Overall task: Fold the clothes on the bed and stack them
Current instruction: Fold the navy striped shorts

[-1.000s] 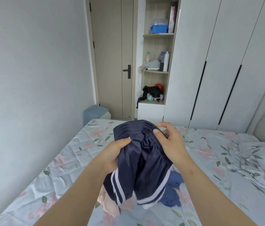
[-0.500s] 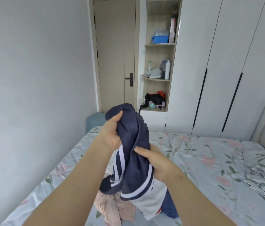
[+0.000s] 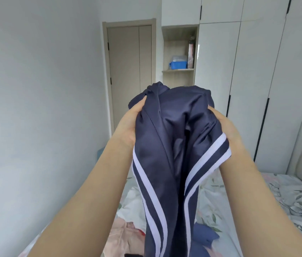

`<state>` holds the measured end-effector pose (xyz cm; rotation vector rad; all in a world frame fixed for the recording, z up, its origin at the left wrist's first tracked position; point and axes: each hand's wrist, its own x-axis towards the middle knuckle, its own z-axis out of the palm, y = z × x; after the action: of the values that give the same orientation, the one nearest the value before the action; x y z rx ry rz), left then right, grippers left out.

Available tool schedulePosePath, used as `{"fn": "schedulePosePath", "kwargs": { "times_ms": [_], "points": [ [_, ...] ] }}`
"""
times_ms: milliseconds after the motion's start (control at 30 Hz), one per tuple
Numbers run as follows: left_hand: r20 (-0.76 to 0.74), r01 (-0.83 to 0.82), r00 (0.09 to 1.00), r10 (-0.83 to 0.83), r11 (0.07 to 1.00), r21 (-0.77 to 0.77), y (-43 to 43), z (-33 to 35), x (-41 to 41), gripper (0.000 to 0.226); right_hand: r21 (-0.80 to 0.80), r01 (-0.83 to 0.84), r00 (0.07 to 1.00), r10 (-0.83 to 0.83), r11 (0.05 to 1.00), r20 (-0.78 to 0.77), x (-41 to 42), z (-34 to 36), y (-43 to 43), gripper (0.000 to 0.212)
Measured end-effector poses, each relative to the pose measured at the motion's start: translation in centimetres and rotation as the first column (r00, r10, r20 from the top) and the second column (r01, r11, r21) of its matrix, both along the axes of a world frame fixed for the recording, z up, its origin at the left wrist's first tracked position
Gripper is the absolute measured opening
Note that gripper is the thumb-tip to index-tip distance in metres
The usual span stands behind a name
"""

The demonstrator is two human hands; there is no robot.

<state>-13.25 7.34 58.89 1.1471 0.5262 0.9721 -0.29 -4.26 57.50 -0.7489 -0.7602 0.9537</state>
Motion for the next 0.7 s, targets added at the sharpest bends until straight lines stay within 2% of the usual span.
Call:
{"fn": "schedulePosePath", "kwargs": {
  "times_ms": [67,133,233,367,433,533,567,667,700],
  "points": [
    [-0.014,0.107,0.994,-0.107,0.994,-0.012,0.2,-1.0,-0.2,0.039,-0.046,0.058,0.998,-0.058,0.997,0.007,0.4,-0.7,-0.3,0.032],
    [-0.064,0.208,0.975,-0.215,0.974,-0.091,-0.1,-3.4,-0.9,0.030,-0.092,0.136,0.991,-0.134,0.987,0.023,1.4,-3.4,-0.8,0.023],
    [-0.248,0.131,0.953,-0.176,0.974,-0.187,0.4,-8.8,-1.7,0.030,-0.169,0.327,0.945,-0.319,0.930,0.071,3.4,-8.8,-0.8,0.030],
    [-0.381,0.002,0.922,-0.072,0.984,-0.181,1.2,-15.1,-2.4,0.032,-0.366,0.406,0.912,-0.395,0.837,0.109,3.4,-15.0,-1.3,0.027],
    [-0.430,-0.004,0.899,-0.082,0.981,-0.196,1.5,-17.8,-3.3,0.030,-0.425,0.415,0.907,-0.403,0.804,0.123,3.7,-17.6,-1.5,0.036],
    [-0.428,0.006,0.898,-0.098,0.977,-0.211,1.8,-20.2,-4.7,0.021,-0.511,0.414,0.909,-0.373,0.753,0.185,4.1,-19.3,-1.6,0.061],
    [-0.422,0.000,0.902,-0.090,0.978,-0.209,1.9,-20.6,-5.2,0.021,-0.525,0.399,0.916,-0.346,0.751,0.200,4.1,-19.5,-1.7,0.055],
    [-0.430,-0.072,0.903,-0.002,0.985,-0.155,2.7,-21.2,-6.1,0.029,-0.531,0.449,0.894,-0.352,0.718,0.278,4.0,-19.5,-2.1,0.004],
    [-0.437,-0.097,0.899,0.032,0.987,-0.128,3.0,-21.3,-6.3,0.029,-0.516,0.489,0.872,-0.379,0.703,0.311,4.1,-19.6,-2.0,0.008]
  ]
}}
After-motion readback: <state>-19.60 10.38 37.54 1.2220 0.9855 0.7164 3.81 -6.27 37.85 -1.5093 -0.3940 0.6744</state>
